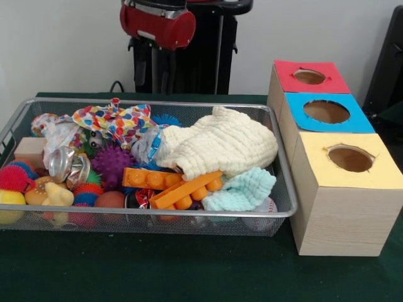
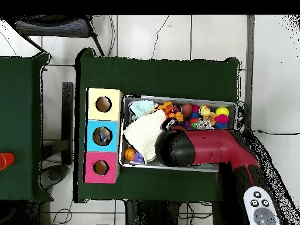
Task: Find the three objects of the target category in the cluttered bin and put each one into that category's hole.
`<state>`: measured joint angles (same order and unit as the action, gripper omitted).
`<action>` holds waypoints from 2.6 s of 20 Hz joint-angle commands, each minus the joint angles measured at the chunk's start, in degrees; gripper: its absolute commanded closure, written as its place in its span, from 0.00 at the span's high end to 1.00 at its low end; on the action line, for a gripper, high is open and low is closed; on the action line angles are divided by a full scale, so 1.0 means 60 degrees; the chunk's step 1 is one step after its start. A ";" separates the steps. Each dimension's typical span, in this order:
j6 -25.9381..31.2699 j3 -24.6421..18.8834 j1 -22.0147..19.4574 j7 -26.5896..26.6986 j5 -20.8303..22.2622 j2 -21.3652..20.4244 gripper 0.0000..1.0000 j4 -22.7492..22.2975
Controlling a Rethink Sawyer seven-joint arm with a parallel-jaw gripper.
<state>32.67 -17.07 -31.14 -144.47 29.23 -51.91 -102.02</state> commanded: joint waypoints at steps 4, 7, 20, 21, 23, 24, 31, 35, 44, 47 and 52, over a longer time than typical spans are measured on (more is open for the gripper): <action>-0.1618 -0.0172 -0.0266 0.0311 0.0435 0.1365 1.00 -0.0395; -0.2074 -0.0451 -0.0487 0.0600 0.0461 0.1730 1.00 -0.0378; -0.1775 -0.1079 -0.0671 0.2503 0.1748 0.2219 1.00 0.0658; -0.1687 -0.1165 -0.0737 0.2600 0.1795 0.2274 1.00 0.0674; -0.1591 -0.1296 -0.0787 0.2673 0.1907 0.2366 1.00 0.0634; -0.1522 -0.1356 -0.0806 0.2718 0.1971 0.2416 1.00 0.0636; -0.0359 -0.1723 -0.0912 0.3671 0.2162 0.2849 1.00 0.0949; 0.0176 -0.1853 -0.1028 0.4129 0.2154 0.2974 1.00 0.1074; 0.1728 -0.1539 -0.0751 0.4682 0.2098 0.2402 1.00 0.1472; 0.1824 -0.1553 -0.0792 0.4697 0.2042 0.2275 1.00 0.1428; 0.1853 -0.1624 -0.0862 0.4724 0.1987 0.2260 1.00 0.1376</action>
<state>38.43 -23.68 -36.08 -132.26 38.41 -38.07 -96.82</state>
